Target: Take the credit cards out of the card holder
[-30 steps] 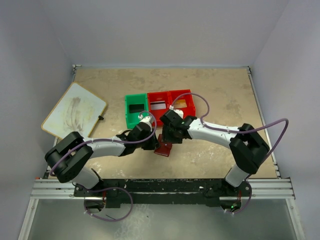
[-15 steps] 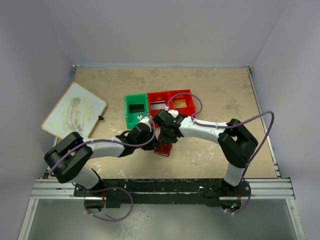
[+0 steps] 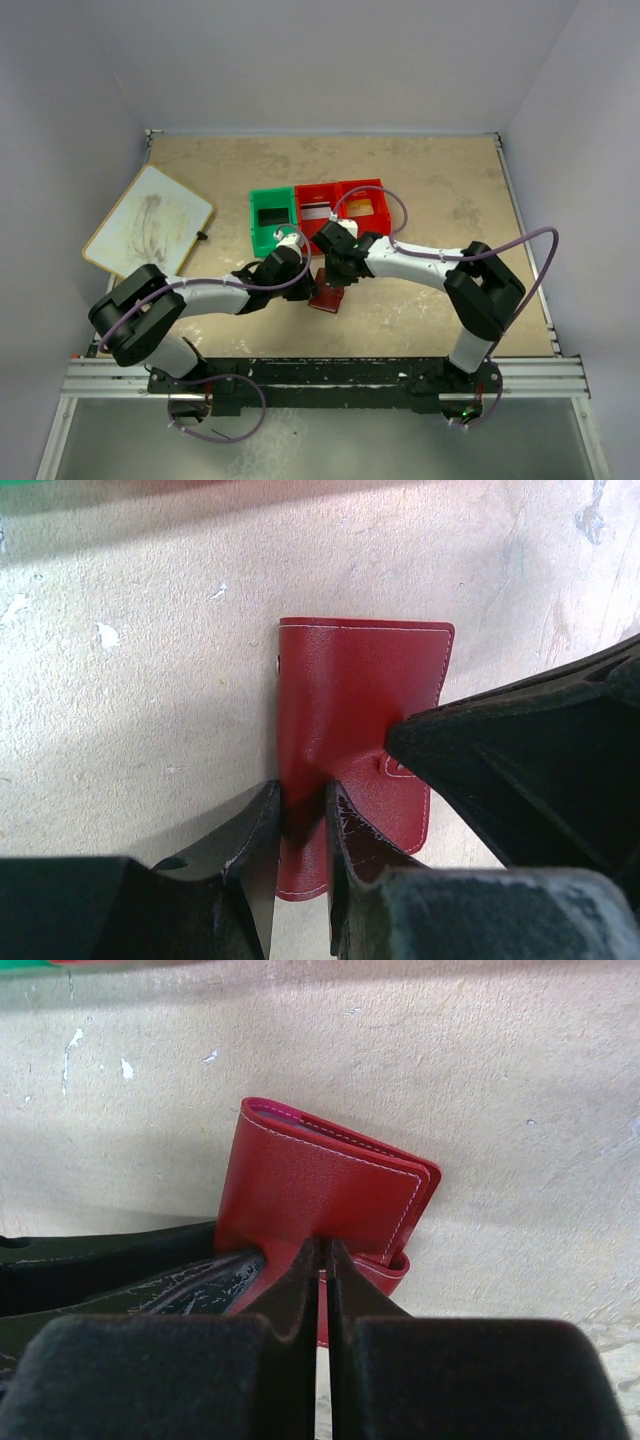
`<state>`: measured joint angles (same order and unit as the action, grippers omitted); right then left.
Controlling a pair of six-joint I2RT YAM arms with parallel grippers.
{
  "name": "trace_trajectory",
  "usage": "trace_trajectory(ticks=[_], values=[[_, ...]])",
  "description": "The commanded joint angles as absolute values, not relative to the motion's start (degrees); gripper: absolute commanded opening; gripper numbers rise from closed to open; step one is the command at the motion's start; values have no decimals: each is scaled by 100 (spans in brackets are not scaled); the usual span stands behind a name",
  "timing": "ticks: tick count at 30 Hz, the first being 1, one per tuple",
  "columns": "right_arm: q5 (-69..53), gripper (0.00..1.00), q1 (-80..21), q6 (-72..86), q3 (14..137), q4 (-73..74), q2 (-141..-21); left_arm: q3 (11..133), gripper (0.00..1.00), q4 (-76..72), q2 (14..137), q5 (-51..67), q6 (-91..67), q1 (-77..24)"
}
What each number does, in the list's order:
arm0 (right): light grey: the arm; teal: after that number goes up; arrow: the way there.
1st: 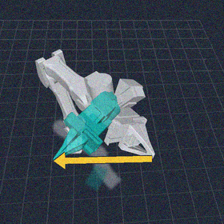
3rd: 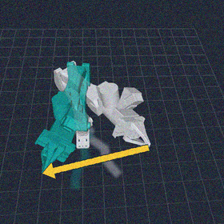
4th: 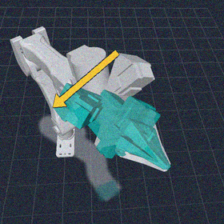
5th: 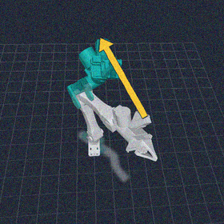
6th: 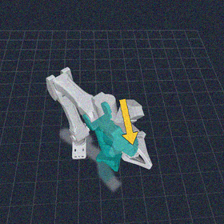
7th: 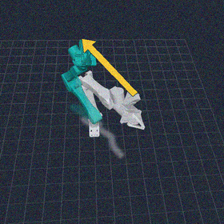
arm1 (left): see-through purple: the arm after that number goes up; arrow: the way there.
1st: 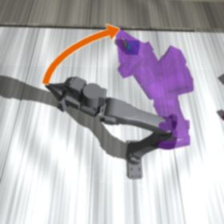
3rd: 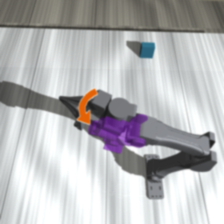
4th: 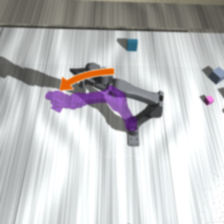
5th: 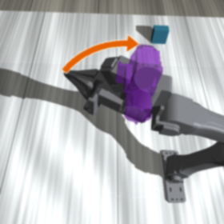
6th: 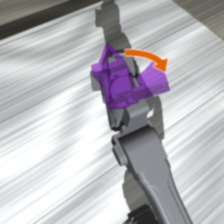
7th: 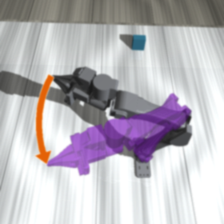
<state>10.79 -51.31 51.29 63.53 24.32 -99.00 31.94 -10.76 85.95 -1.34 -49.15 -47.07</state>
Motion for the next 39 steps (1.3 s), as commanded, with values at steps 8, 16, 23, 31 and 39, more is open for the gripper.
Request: trace_trajectory(ticks=[8, 16, 23, 31, 39], values=[[32, 0, -5185, 4541, 5593, 1985, -9040, 3041, 0, -259, 9010, -1104, -5176, -4676], [254, 0, -4997, 4760, 4952, 2228, -8767, 3033, 0, -237, 8890, -1087, -5077, -4676], [1028, 40, -4769, 5233, 4864, 2493, -8341, 3086, 0, -238, 8598, -847, -4727, -4676], [589, 38, -4614, 4882, 4897, 2151, -8534, 3243, 0, -48, 8563, -732, -4525, -4676], [159, 23, -4619, 4808, 4686, 1305, -8614, 3316, 0, 12, 8520, -718, -4465, -4676]])
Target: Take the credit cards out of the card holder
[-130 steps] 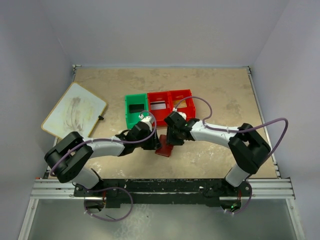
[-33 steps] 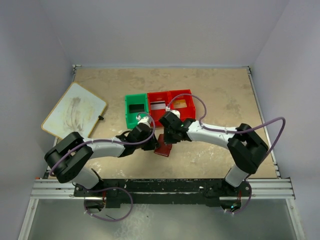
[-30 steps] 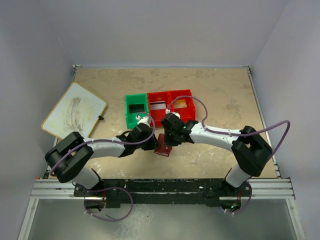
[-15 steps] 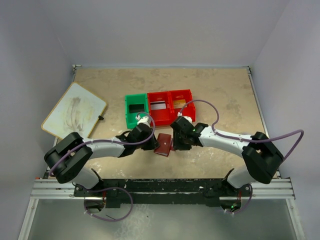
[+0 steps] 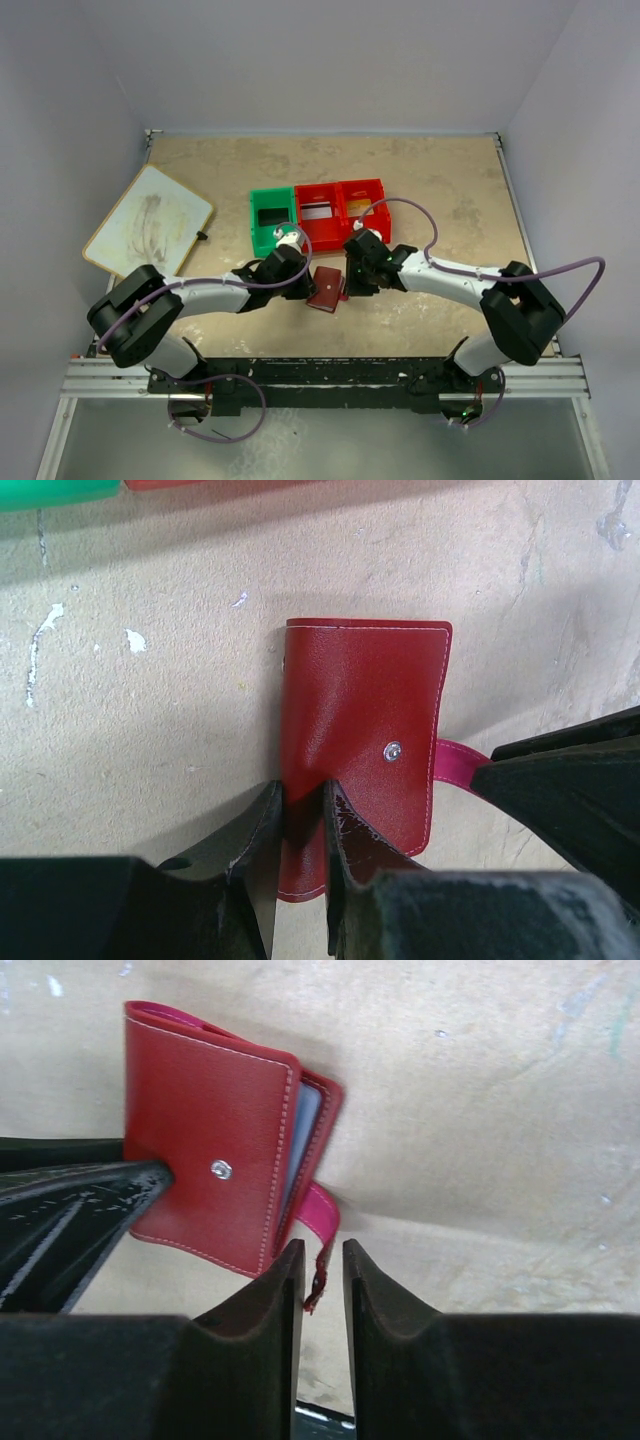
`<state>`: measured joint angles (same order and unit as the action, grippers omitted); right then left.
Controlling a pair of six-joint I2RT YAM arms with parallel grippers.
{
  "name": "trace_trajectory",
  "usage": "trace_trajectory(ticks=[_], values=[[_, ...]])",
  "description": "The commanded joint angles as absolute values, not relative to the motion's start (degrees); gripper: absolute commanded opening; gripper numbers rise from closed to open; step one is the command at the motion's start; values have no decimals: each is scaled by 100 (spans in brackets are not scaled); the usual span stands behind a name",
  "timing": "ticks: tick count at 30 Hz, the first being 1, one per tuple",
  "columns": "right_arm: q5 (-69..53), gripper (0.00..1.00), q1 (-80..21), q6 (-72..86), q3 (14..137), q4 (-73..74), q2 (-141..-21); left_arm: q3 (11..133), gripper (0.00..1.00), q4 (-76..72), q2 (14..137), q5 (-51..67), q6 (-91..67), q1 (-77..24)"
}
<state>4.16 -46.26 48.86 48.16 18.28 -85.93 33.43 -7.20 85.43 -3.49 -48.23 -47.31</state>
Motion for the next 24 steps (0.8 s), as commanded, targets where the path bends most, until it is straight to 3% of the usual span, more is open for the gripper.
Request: trace_trajectory(ticks=[1, 7, 10, 14, 24], values=[[117, 20, -4613, 4831, 4674, 1264, -8640, 3314, 0, 9, 8506, -706, -4465, -4676], [66, 17, -4612, 5021, 4590, 1223, -8696, 3362, 6, 39, 8368, -697, -4465, -4671], [100, 6, -4614, 5099, 4473, 1154, -8554, 3439, 7, 105, 8344, -697, -4448, -4676], [196, 0, -4614, 5076, 4498, 1248, -8398, 3493, 10, 159, 8187, -776, -4447, -4675], [162, 0, -4611, 4495, 4759, 1254, -7986, 3346, 29, 284, 7231, -1245, -4528, -4676]])
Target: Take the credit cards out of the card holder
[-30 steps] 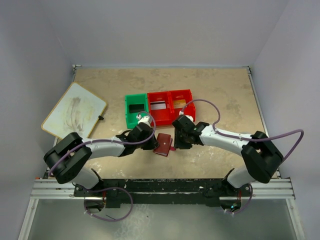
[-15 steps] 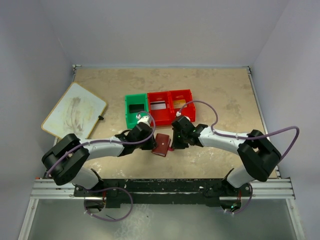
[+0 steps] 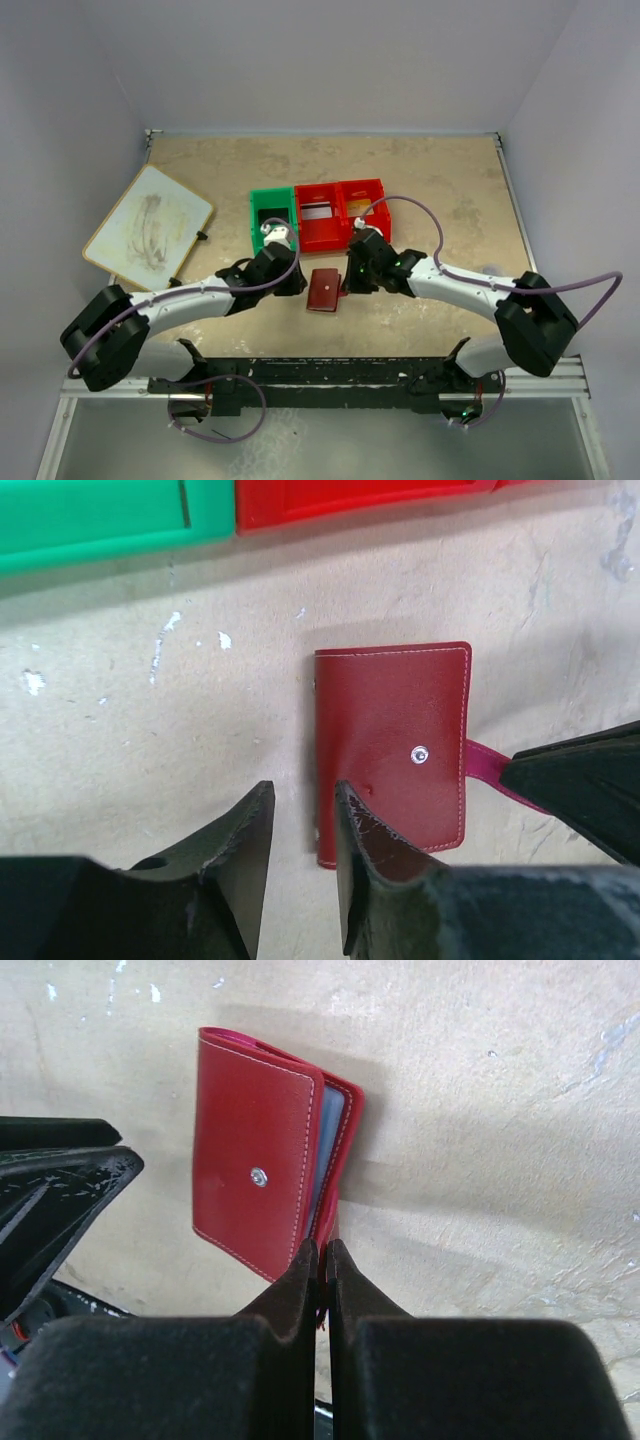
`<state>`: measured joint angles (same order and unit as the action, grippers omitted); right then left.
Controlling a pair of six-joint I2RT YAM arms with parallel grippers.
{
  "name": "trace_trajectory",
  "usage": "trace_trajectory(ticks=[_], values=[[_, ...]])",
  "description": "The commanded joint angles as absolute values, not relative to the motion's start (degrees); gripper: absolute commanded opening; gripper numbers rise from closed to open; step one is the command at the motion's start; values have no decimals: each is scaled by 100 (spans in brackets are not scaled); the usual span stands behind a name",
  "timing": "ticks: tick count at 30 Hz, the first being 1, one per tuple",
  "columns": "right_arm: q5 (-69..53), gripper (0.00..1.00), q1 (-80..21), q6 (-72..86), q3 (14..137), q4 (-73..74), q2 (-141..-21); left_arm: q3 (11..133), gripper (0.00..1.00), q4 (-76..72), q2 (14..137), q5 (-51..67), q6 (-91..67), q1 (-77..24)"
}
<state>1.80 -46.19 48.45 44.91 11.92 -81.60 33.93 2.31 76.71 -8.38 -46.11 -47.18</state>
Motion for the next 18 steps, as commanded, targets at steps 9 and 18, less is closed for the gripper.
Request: trace_trajectory(ticks=[9, 18], values=[[-395, 0, -4612, 4149, 4961, 801, -7517, 3086, 59, 121, 6272, -1860, -4808, -4676], [-890, 0, -4615, 4037, 5267, 347, -7918, 2766, 63, 379, 5055, -2865, -5194, -4667]])
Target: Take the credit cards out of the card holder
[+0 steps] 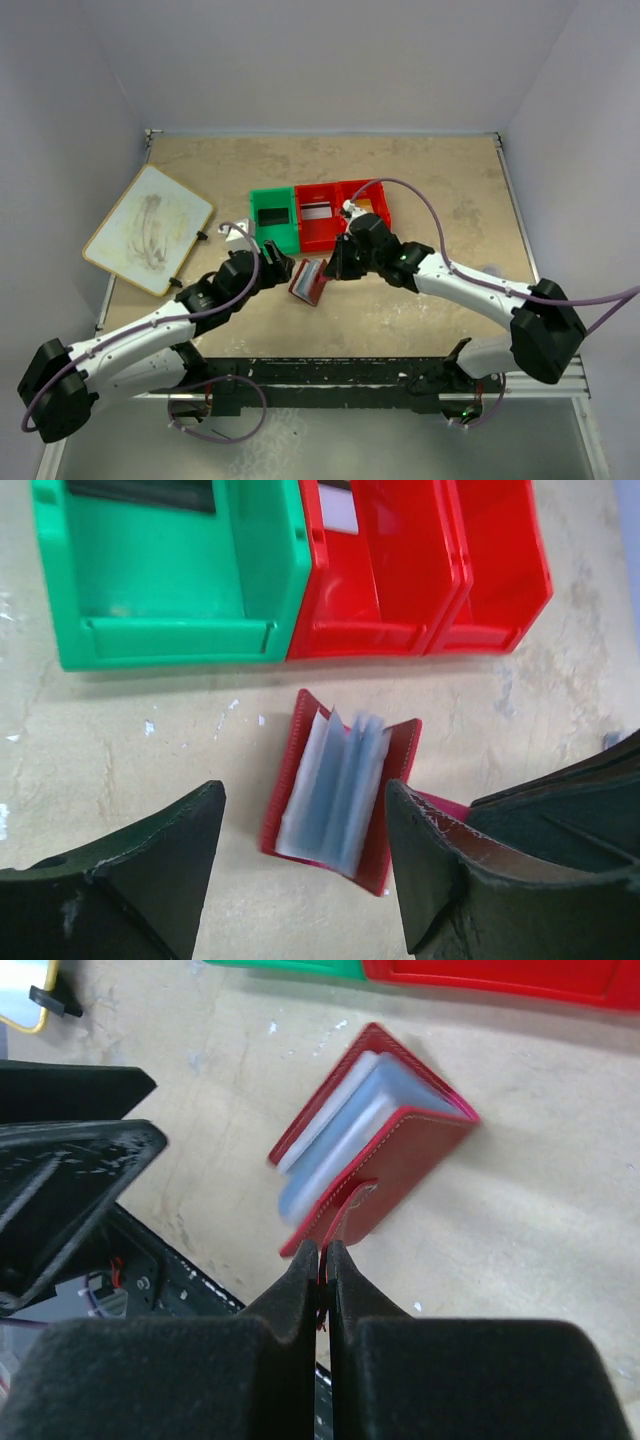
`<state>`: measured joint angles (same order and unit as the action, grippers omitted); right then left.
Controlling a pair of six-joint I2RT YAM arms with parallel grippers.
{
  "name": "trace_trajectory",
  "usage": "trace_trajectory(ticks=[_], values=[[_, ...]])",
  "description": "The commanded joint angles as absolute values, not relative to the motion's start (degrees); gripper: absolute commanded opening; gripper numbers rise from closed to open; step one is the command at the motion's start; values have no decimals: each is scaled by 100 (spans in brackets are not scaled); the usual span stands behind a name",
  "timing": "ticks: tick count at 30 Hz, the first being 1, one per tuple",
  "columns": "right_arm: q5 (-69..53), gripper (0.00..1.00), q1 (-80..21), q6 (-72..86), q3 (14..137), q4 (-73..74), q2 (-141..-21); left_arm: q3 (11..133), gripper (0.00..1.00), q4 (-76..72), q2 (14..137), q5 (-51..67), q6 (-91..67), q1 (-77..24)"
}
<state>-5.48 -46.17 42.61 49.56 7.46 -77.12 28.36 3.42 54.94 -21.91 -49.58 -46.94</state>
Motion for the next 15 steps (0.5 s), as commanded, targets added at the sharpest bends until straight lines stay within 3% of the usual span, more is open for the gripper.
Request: trace_trajectory(ticks=[1, 10, 15], values=[[-935, 0, -4610, 4026, 5280, 287, -7998, 2751, 63, 427, 4975, -2967, -5216, -4667], [-819, 0, -4614, 3852, 5347, 100, -8331, 2458, 64, 167, 5003, -2591, -5078, -4667], [-1095, 0, -4234, 4493, 4281, -411, -7581, 2625, 64, -154, 5537, -1698, -4925, -4663]])
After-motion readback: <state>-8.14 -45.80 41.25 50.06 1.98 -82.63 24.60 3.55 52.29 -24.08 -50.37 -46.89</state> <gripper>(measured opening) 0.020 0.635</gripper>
